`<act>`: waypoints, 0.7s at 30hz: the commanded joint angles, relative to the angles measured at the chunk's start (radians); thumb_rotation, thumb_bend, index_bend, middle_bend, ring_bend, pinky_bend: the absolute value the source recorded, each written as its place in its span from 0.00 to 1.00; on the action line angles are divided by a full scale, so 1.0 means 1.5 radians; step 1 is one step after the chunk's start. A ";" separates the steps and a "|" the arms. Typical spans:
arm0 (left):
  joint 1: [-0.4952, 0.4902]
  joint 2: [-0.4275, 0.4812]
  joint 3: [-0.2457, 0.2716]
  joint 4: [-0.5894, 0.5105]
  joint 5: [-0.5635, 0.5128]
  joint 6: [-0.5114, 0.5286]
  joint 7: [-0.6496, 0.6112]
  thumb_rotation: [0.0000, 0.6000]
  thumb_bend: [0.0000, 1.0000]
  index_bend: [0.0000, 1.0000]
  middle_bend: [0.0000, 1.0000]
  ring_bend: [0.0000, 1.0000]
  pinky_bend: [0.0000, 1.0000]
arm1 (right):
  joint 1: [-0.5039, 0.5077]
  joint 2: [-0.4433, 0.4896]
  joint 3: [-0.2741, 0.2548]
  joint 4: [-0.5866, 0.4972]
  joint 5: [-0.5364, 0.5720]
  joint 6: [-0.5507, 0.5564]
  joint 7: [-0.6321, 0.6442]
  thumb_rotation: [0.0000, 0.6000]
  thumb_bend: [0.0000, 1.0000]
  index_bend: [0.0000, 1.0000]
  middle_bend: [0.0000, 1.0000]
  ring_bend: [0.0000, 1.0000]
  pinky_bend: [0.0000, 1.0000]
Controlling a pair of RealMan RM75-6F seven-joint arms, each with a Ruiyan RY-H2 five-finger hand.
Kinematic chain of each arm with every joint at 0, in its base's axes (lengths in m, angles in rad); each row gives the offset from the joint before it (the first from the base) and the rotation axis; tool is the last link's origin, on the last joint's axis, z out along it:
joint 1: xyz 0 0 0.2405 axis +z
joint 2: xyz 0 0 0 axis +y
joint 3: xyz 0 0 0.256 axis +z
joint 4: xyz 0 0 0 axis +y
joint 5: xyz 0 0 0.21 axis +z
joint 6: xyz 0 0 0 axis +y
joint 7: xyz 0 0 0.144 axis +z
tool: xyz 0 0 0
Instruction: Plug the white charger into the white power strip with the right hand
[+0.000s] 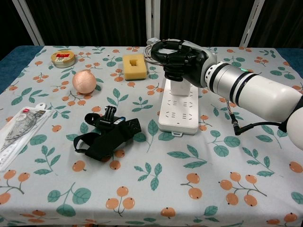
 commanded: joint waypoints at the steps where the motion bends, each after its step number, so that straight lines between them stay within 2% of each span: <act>1: 0.000 -0.001 0.000 0.001 0.000 0.000 -0.001 1.00 0.00 0.09 0.03 0.00 0.00 | -0.003 0.002 -0.005 0.000 0.001 0.007 0.001 1.00 0.86 1.00 1.00 0.99 0.95; 14: 0.001 -0.004 0.001 0.008 0.001 0.002 -0.008 1.00 0.00 0.09 0.03 0.00 0.00 | -0.007 -0.003 -0.026 0.001 0.003 0.027 0.000 1.00 0.86 1.00 1.00 0.99 0.95; 21: -0.001 -0.004 0.000 0.012 0.001 -0.001 -0.010 1.00 0.00 0.09 0.03 0.00 0.00 | -0.016 0.003 -0.017 -0.012 -0.005 0.079 0.000 1.00 0.87 1.00 1.00 0.99 0.95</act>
